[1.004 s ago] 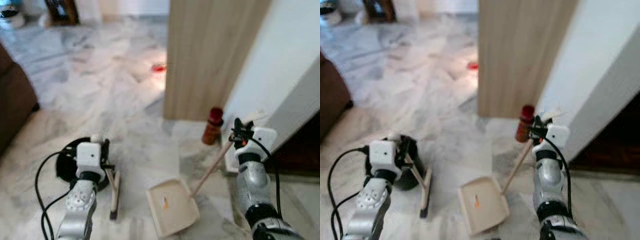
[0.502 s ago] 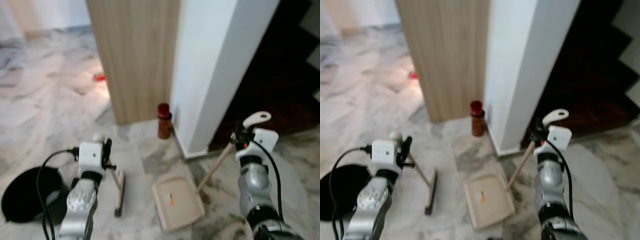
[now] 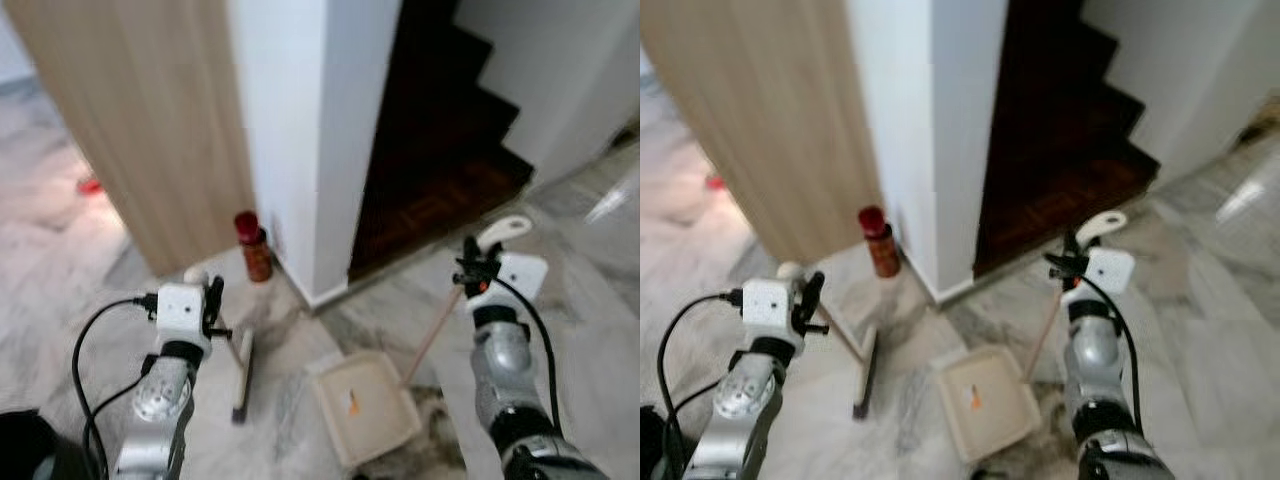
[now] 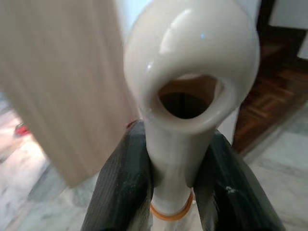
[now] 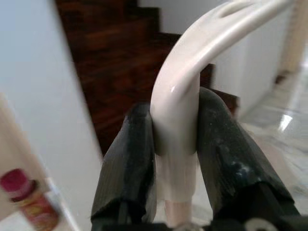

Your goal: Sweep floor

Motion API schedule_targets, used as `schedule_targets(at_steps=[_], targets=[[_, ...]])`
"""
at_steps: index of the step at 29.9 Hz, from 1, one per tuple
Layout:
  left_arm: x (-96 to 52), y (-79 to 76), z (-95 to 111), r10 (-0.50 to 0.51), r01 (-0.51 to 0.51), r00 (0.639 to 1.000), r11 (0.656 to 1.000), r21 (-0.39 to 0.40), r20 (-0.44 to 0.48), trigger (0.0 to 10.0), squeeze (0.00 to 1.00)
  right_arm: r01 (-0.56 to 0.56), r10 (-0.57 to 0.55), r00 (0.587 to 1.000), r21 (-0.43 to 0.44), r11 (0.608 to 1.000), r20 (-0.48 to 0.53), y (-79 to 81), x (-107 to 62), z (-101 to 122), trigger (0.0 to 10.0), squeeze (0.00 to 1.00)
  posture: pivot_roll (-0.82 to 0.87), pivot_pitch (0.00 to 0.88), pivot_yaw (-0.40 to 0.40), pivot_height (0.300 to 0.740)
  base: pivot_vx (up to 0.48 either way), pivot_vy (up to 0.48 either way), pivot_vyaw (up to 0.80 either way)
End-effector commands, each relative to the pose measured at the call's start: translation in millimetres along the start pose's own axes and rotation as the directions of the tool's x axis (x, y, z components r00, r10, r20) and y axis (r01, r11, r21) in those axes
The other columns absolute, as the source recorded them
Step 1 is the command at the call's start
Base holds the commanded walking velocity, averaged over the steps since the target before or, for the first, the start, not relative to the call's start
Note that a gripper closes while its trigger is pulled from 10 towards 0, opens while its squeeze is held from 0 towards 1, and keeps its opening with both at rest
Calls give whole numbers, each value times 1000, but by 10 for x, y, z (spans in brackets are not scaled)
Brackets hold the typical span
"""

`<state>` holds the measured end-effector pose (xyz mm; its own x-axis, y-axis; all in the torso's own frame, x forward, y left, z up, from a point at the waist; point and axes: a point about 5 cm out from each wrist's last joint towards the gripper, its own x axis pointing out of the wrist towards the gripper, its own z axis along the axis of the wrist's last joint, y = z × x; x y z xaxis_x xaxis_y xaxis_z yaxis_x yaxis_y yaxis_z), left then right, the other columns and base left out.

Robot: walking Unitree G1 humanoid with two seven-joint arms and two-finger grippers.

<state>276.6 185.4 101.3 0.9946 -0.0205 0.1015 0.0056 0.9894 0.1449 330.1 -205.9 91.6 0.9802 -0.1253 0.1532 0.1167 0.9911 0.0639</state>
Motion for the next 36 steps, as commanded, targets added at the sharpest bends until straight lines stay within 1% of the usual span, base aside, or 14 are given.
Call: schedule_targets(at_steps=[1, 17, 21, 27, 36], targets=[[15, -40, 48, -7, 7, 1000, 1000, -17, 31, 10000, 0, 25, -25, 999, 2, 1000, 27, -73, 6, 47, 10000, 0, 97, 57, 21, 740, 0, -277, -800], [27, -57, 48, -15, 15, 999, 1000, -18, 30, 10000, 0, 25, -25, 999, 1, 1000, 38, -75, 9, 64, 10000, 0, 90, 74, 21, 740, 0, -17, -800], [25, -41, 49, -11, 11, 1000, 1000, -16, 30, 10000, 0, 27, -27, 999, -3, 1000, 38, -84, 9, 66, 10000, 0, 93, 80, 20, 740, 0, 0, -800], [32, -30, 53, -5, 5, 1000, 1000, -14, 31, 10000, 0, 22, -22, 997, -2, 1000, 69, -67, 57, 145, 10000, 0, 89, 84, 20, 740, 0, 0, -800], [37, -38, 52, -6, 6, 999, 1000, -17, 33, 10000, 0, 24, -23, 997, -4, 1000, 69, -74, 57, 146, 10000, 0, 87, 86, 19, 740, 0, 0, -800]])
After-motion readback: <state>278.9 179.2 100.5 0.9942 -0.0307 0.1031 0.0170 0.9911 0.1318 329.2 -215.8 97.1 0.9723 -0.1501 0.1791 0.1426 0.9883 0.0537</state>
